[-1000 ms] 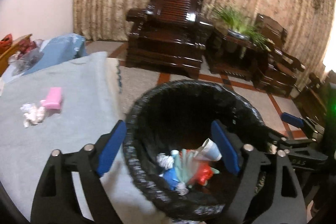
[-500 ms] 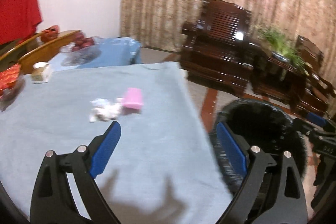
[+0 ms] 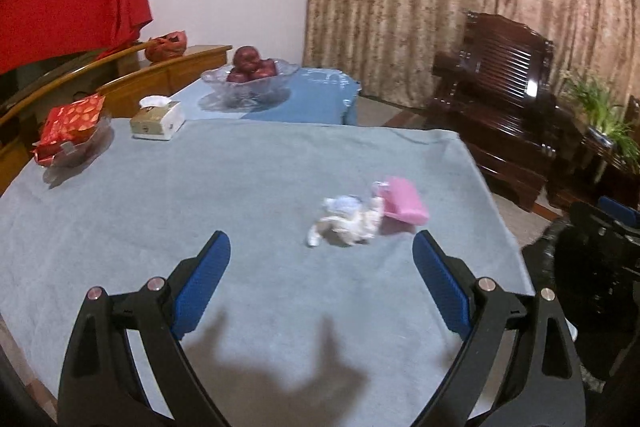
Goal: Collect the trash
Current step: 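Move both open grippers back over the table toward the pink mask, then grasp the pink face mask with the right gripper while the left grasps the crumpled tissue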
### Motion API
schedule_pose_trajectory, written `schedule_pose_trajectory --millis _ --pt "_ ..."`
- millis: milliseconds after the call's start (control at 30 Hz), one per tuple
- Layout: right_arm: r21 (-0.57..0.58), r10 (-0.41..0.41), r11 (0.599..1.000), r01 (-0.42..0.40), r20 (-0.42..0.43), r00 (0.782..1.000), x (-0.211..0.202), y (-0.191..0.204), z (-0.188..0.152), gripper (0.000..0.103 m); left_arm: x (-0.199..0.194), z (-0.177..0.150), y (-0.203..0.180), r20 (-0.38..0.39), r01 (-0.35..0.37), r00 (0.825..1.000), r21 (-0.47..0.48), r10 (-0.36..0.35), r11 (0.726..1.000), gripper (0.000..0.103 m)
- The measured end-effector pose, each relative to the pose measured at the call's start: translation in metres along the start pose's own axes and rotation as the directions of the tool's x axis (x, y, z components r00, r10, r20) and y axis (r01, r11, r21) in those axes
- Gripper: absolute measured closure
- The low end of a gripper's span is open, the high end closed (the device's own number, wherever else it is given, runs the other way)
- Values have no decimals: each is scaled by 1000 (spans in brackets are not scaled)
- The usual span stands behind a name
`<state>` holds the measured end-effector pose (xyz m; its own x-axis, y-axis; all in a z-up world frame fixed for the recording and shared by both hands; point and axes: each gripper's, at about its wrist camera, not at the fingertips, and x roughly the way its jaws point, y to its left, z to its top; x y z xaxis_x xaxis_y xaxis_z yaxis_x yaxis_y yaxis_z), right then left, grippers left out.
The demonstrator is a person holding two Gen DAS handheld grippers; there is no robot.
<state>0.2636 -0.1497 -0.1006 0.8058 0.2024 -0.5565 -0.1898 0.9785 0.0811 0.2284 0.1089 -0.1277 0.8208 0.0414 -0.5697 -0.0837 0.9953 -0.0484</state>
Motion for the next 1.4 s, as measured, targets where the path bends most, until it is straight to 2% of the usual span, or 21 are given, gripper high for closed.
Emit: schedule_pose_trajectory --millis 233,433,833,933,1000,1033,1100,1200,1400 --pt "-30 4 1000 -5 -38 999 60 33 6 7 36 2 24 -9 -41 999 -12 41 999 13" --pt "-42 -6 999 1 -105 994 111 49 2 11 69 3 30 -37 -43 998 -14 42 999 13" --pt "-47 53 997 -63 -190 980 160 66 0 24 98 -6 46 -80 -66 995 -34 63 997 13" --pt "-63 62 995 -77 -218 974 171 71 -2 33 100 -6 48 -83 -65 995 -43 62 997 13" --pt "-61 83 993 -100 -237 968 176 71 -5 49 100 -6 48 -83 -65 995 -42 62 997 13" --pt "-58 96 992 -114 -248 964 178 71 -6 53 101 -6 48 -84 -65 995 -41 61 997 13" --pt "-39 140 987 -156 -271 952 181 71 -10 72 103 -6 48 -89 -59 994 -43 55 997 13" --pt "-45 156 984 -174 -263 952 178 71 -13 83 105 -5 44 -89 -49 995 -44 45 998 13" --pt "-4 143 989 -148 -237 961 166 55 -9 85 111 -1 26 -86 -9 996 -33 6 999 13"
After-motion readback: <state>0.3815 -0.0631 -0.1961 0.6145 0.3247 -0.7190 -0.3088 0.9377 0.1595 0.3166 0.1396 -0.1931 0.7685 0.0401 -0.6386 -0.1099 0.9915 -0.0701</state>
